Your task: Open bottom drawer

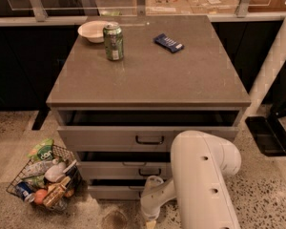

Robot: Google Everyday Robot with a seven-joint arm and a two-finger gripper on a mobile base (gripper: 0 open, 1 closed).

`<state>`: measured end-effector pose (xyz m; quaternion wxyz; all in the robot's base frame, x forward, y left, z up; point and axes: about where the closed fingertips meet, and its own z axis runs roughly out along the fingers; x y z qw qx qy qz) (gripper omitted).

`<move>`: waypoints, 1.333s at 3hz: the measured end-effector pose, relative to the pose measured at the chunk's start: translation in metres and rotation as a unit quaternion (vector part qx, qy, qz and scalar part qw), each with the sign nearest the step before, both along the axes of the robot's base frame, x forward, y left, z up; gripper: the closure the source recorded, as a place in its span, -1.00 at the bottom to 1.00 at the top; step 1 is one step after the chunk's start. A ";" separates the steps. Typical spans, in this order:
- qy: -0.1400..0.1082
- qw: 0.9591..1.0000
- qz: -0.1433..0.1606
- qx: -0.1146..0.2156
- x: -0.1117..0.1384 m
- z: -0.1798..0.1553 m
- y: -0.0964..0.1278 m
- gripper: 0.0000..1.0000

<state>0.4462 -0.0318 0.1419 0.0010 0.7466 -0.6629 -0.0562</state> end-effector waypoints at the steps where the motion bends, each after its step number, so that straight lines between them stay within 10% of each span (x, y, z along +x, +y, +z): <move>1: 0.000 1.000 0.000 0.000 0.000 0.000 0.000 0.30; 3: 0.000 1.000 0.000 0.000 0.000 0.000 0.000 1.00; 4: 0.000 1.000 0.000 0.000 0.000 0.000 0.000 1.00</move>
Offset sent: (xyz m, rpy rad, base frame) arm 0.0000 0.0000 0.0000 0.0000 0.0000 0.0000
